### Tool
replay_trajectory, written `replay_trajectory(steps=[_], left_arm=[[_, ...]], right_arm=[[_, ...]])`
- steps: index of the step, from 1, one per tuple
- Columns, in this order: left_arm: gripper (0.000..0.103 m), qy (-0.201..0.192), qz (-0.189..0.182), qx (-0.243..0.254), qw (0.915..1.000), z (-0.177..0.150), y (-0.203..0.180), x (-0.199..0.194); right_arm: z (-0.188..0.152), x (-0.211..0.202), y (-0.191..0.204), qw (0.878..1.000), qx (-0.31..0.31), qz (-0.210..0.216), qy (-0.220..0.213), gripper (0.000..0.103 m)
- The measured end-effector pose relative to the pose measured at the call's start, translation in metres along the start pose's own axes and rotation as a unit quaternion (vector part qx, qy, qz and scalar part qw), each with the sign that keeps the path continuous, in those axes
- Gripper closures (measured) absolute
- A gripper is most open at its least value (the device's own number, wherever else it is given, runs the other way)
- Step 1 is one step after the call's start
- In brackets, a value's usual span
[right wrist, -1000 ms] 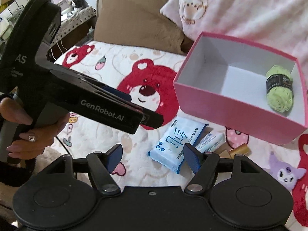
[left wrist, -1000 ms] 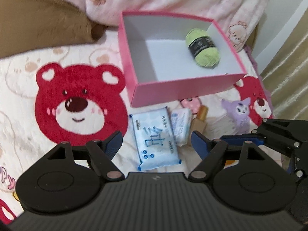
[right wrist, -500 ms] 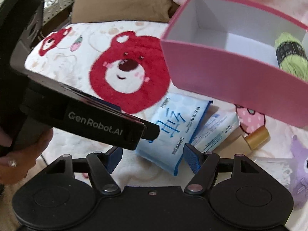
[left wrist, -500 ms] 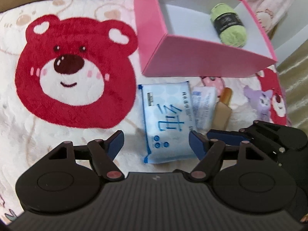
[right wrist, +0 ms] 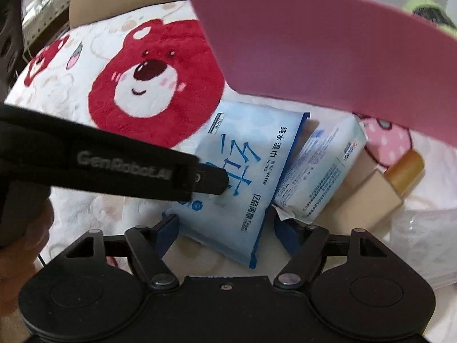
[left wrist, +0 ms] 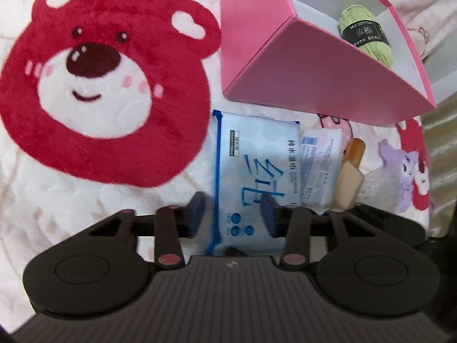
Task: Organize objects
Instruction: 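Move the left gripper to the blue wet-wipes packet and grasp it, then lift the wipes packet with the left gripper and carry it over the box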
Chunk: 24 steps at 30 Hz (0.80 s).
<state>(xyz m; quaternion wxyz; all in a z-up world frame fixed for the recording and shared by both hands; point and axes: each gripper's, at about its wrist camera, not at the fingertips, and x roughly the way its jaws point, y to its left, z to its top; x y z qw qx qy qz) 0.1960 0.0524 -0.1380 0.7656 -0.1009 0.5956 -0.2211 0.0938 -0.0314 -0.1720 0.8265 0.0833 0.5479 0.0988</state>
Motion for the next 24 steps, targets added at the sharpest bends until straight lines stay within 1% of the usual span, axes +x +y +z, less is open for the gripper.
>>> replay_trajectory(steps=[2,5,10,17,21,24], left_arm=[[0.070,0.000,-0.010,-0.005,0.9999,0.000,0.000,0.000],[0.071,-0.002,-0.008,-0.001,1.0000,-0.002,-0.004,-0.001],[0.072,-0.002,-0.005,0.008,1.0000,-0.003,-0.009,-0.002],[0.074,0.003,0.002,0.027,0.9996,-0.013,-0.019,-0.014],[0.074,-0.004,0.000,0.033,0.9995,-0.024,-0.023,-0.030],[0.074,-0.021,-0.003,0.040,0.9990,-0.034,-0.029,-0.045]], right_arm=[[-0.001,-0.001,0.004,1.000,-0.003,-0.006,-0.003,0.023],[-0.003,-0.003,0.006,1.000,-0.011,-0.011,-0.005,0.023],[-0.005,-0.005,0.008,1.000,-0.014,-0.007,-0.007,0.023],[-0.011,-0.018,0.020,0.999,-0.046,-0.008,-0.024,0.034],[-0.015,-0.033,0.024,0.998,-0.060,-0.001,-0.027,0.036],[-0.019,-0.049,0.027,0.996,-0.077,0.002,-0.034,0.036]])
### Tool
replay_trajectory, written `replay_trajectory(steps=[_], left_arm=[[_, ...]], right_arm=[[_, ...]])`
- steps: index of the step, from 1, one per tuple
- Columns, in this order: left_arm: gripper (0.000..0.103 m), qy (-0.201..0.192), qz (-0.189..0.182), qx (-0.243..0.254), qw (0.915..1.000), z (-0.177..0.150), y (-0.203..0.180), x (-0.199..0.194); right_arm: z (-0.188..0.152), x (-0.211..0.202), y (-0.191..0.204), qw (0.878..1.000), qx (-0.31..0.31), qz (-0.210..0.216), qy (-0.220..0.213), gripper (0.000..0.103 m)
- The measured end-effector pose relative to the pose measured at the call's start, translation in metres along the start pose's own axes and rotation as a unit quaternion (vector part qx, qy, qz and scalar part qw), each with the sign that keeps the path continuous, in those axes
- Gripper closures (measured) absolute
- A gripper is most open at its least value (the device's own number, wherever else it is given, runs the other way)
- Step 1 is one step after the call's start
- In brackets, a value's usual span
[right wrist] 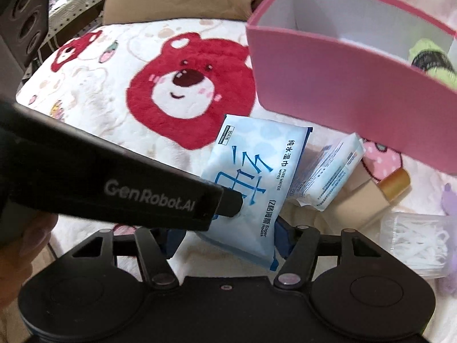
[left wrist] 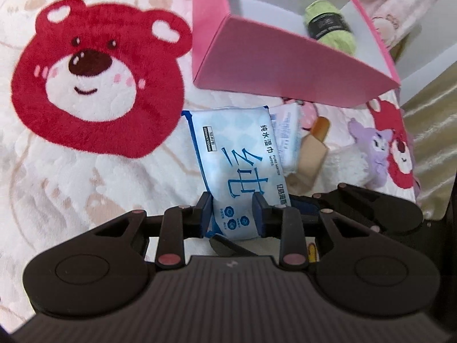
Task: Organize objects
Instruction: 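Lift the wipes packet with the left gripper and carry it over the box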
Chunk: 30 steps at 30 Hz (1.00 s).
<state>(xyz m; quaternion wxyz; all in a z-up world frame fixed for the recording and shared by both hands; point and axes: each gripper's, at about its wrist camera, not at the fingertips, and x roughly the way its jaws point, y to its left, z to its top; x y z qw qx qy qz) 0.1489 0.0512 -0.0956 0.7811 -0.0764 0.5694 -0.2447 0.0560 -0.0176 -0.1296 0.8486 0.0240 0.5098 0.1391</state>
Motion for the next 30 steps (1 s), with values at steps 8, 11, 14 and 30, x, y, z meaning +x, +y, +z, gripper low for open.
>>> replay_trajectory(steps=[8,11,14,30], left_arm=[[0.074,-0.067,0.001,0.030,0.9973,-0.010,-0.031,-0.050],[0.074,-0.087,-0.010,0.036,0.9955,-0.002,-0.042,-0.070],[0.074,-0.109,-0.010,0.059,0.9923,0.007,-0.060,-0.089],[0.074,-0.138,-0.009,0.111,0.9841,0.107,-0.129,-0.104]], right_arm=[[0.004,-0.051,0.004,0.998,-0.030,0.012,-0.049,0.036],[0.012,-0.073,0.000,0.996,-0.036,0.014,-0.074,0.036],[0.023,-0.097,-0.005,0.994,-0.037,0.015,-0.099,0.036],[0.100,-0.150,-0.073,0.989,-0.027,0.009,-0.147,0.036]])
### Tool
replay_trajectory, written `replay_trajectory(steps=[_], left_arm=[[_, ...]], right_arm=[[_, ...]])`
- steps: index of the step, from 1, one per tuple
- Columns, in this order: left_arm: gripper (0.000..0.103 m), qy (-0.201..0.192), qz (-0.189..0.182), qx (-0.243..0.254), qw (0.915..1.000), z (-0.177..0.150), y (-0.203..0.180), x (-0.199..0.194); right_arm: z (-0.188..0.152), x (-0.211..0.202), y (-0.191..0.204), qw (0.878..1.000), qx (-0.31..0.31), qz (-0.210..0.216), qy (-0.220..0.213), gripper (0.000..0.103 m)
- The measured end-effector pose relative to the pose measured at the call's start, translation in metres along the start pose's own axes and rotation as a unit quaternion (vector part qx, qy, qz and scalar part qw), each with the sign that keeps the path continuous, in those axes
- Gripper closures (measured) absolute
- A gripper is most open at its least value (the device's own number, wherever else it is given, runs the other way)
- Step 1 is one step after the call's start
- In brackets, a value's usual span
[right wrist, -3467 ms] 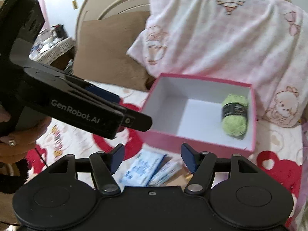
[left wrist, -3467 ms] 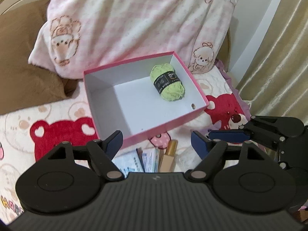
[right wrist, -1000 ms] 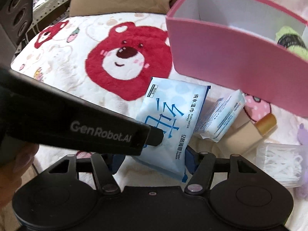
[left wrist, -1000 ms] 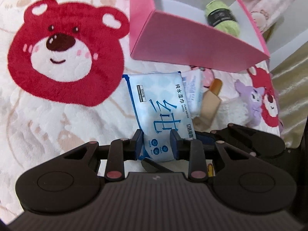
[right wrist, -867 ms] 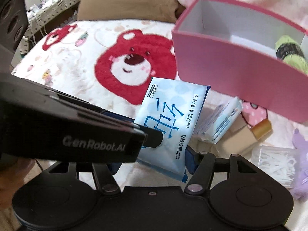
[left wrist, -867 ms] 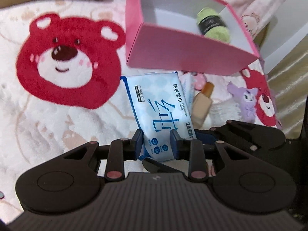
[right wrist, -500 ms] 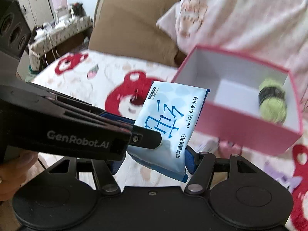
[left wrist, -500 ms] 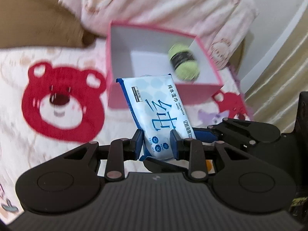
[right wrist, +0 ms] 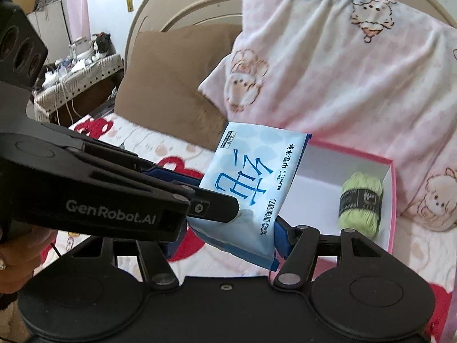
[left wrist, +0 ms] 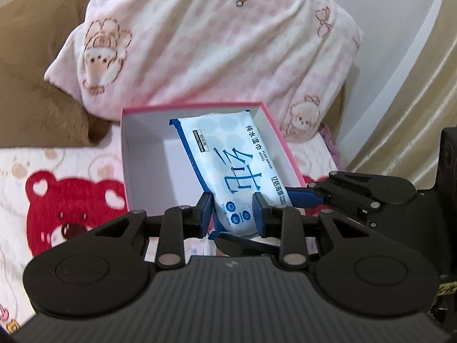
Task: Organize objects
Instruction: 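Lift the wipes packet with the left gripper and carry it over the box, then lower the packet beside the yarn, open the left gripper and withdraw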
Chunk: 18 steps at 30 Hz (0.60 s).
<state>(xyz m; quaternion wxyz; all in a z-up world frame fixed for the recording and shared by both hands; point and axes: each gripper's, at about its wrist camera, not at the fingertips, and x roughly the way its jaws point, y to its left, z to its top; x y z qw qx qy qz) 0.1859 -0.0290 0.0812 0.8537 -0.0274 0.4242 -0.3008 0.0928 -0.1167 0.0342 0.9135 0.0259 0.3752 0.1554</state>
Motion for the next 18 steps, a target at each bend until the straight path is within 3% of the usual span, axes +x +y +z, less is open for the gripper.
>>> replay_trajectory(steps=[4,8,12,18], left_arm=[[0.074,-0.002,0.006,-0.015,0.9999,0.019,0.004,0.025],[0.074,0.019,0.000,-0.030,0.9993,0.030,0.012,0.064],[0.074,0.032,-0.006,-0.055,0.9979,0.035,0.021,0.103],[0.074,0.051,-0.016,-0.131,0.9900,0.034,0.041,0.159]], right_arm=[[0.009,0.018,-0.036,0.999,0.018,0.037,-0.016,0.036],[0.008,0.043,-0.063,0.999,0.033,0.043,-0.003,0.036],[0.004,0.071,-0.084,0.998,0.043,0.033,0.015,0.036],[0.005,0.114,-0.118,0.994,0.077,0.028,0.067,0.037]])
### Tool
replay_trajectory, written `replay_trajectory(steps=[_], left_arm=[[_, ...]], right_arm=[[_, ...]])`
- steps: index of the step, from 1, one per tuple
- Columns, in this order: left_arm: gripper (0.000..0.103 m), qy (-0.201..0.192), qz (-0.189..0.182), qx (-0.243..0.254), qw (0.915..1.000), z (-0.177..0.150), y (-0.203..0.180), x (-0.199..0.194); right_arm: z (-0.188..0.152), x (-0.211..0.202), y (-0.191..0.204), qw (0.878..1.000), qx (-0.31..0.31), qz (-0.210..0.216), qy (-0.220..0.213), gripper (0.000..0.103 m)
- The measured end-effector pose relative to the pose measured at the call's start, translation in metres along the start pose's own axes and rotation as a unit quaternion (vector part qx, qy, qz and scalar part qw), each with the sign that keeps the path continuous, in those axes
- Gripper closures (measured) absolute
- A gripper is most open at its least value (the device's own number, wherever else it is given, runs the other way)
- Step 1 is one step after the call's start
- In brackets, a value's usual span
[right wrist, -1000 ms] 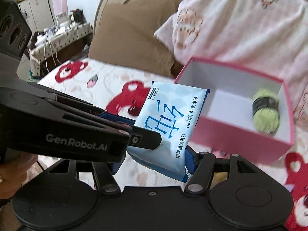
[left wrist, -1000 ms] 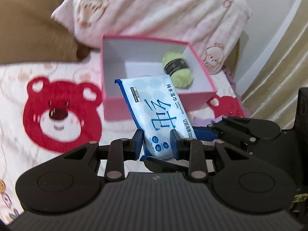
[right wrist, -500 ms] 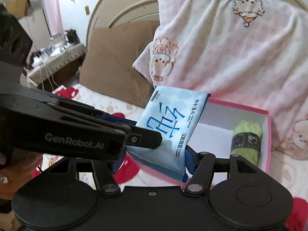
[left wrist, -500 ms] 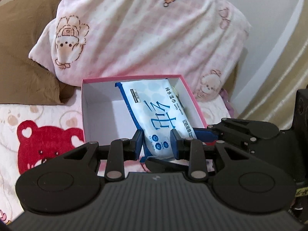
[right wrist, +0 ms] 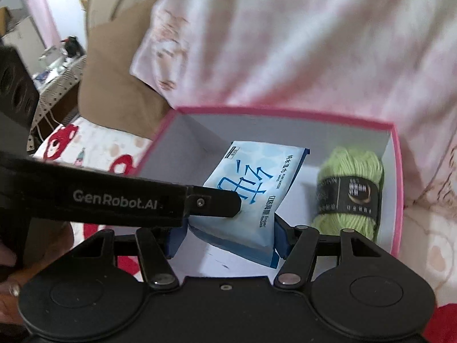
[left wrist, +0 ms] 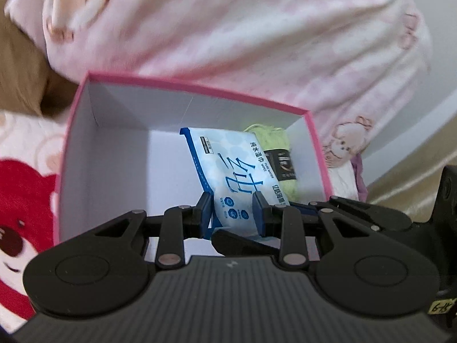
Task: Organize objects
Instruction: 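Lower the packet beside the yarn, open the left gripper and withdraw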
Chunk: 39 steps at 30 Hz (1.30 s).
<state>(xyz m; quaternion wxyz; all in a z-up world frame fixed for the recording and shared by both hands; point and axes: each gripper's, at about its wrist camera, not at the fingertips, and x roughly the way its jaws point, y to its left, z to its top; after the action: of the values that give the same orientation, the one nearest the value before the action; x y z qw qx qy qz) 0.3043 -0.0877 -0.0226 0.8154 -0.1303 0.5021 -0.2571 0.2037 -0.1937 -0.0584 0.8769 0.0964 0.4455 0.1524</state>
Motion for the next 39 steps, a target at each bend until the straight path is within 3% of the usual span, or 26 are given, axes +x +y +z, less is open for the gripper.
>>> replay_trajectory(steps=[7,11,21,27,29,31,39], left_arm=[[0.074,0.035,0.006,-0.032,0.9989,0.011,0.015,0.046],[0.076,0.056,0.010,-0.049,0.9972,0.015,0.020,0.068],[0.080,0.077,0.028,-0.060,0.9948,0.021,0.023,0.093],[0.080,0.091,0.040,-0.060,0.9933,0.018,0.024,0.103],[0.082,0.094,0.044,-0.057,0.9930,0.016,0.023,0.107],[0.082,0.094,0.051,-0.053,0.9928,0.015,0.020,0.109],[0.077,0.082,0.075,-0.024,0.9935,0.009,0.010,0.096]], right_arm=[[0.013,0.042,-0.026,0.998,0.023,0.001,0.064,0.037],[0.018,0.061,-0.031,0.995,0.027,-0.021,0.093,0.037],[0.019,0.079,-0.033,0.992,0.009,-0.048,0.120,0.037],[0.010,0.064,-0.029,0.992,-0.017,-0.063,0.106,0.038],[0.007,0.059,-0.031,0.993,-0.013,-0.056,0.099,0.053],[0.003,0.055,-0.031,0.994,-0.012,-0.055,0.093,0.057],[-0.007,0.030,-0.027,0.998,-0.010,-0.044,0.053,0.057]])
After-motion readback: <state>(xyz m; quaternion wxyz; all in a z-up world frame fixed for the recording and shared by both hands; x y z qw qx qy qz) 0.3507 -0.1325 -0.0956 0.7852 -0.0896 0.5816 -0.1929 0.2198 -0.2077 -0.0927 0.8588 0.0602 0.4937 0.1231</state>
